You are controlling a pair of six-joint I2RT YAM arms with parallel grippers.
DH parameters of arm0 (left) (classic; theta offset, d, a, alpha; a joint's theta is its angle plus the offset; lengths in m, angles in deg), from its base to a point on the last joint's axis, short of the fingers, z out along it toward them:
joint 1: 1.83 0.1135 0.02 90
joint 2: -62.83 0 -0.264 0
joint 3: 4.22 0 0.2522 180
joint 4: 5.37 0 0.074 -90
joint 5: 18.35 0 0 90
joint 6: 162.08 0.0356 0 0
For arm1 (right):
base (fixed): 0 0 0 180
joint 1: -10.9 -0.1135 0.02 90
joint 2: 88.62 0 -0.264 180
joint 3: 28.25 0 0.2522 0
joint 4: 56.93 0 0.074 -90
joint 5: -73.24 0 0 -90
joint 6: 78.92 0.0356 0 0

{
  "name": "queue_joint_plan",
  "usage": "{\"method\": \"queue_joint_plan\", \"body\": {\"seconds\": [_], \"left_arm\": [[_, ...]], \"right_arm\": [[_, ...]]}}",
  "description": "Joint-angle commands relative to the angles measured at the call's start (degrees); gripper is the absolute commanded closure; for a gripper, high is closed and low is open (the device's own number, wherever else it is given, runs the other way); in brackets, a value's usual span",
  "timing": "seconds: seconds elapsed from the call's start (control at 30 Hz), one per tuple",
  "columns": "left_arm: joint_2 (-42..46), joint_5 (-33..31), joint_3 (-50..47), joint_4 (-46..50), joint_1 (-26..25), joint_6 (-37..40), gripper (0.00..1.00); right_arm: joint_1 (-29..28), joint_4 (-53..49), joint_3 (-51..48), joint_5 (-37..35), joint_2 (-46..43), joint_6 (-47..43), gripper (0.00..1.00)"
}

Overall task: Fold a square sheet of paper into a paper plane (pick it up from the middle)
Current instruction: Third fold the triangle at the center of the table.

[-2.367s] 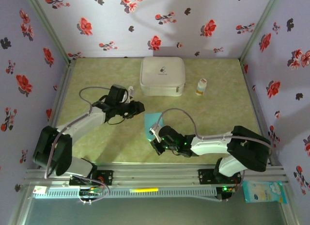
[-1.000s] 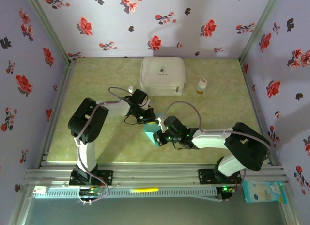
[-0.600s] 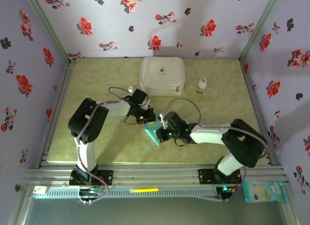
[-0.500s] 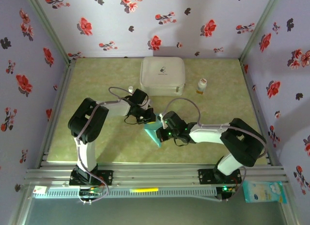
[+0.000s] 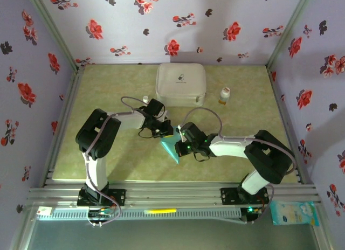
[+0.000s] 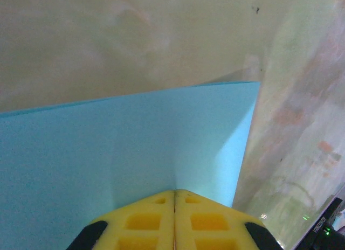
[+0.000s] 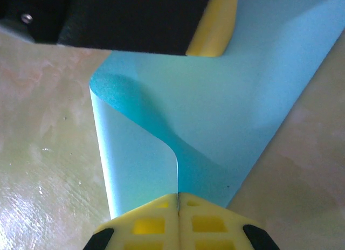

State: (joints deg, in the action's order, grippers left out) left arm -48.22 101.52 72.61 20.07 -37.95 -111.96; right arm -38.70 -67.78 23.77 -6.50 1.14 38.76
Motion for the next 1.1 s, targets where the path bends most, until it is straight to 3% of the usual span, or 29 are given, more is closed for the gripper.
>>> {"method": "queue_joint_plan", "body": {"seconds": [0.0,1.07], "left_arm": [[-1.13,-2.26,-0.23,3.19,-0.36,0.97,0.93],[-0.97,-2.26,-0.12,3.42,-0.33,1.01,0.93]], "right_arm": [[0.45,-1.85,1.9,-1.25,1.05,0.62,1.0],[0.74,-4.5,3.54,-2.53,1.65,0.12,1.0]]}}
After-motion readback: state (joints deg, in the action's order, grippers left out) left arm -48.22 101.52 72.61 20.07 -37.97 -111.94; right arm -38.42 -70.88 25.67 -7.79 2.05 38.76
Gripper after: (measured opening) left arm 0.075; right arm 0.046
